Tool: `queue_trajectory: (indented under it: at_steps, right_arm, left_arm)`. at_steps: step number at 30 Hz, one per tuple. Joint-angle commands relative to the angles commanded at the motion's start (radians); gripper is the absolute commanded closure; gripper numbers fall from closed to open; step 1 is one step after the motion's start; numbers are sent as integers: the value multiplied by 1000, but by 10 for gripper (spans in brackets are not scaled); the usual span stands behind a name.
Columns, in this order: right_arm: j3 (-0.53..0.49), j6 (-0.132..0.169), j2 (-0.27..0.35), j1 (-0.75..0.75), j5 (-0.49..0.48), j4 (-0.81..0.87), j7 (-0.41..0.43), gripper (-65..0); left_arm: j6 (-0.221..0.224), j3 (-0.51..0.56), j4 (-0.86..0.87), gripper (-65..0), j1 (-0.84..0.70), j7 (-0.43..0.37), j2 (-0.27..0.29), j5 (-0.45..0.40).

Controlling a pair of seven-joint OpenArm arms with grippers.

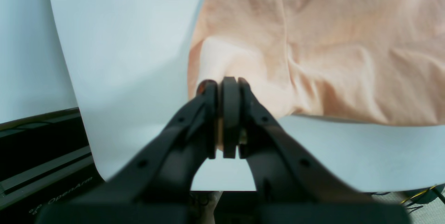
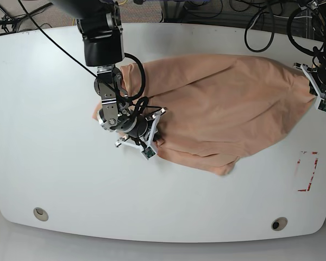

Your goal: Fold the T-shirt properly

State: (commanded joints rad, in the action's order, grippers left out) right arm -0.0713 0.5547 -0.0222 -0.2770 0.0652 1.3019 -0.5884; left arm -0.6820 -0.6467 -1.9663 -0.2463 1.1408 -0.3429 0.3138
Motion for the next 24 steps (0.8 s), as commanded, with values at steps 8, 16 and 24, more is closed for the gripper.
queue_trajectory:
  at_steps: [8,16,24]
  right_arm:
    - [0,0,-2,51,-9,273,-150,0]
    - [8,6,-14,40,-2,423,-203,0]
    - [66,9,28,-75,-11,437,-196,0]
  left_arm:
    - [0,0,-2,0,3,0,0,0]
    - [-6,0,-9,0,54,2,0,2]
    - [-8,0,-11,0,190,2,0,6]
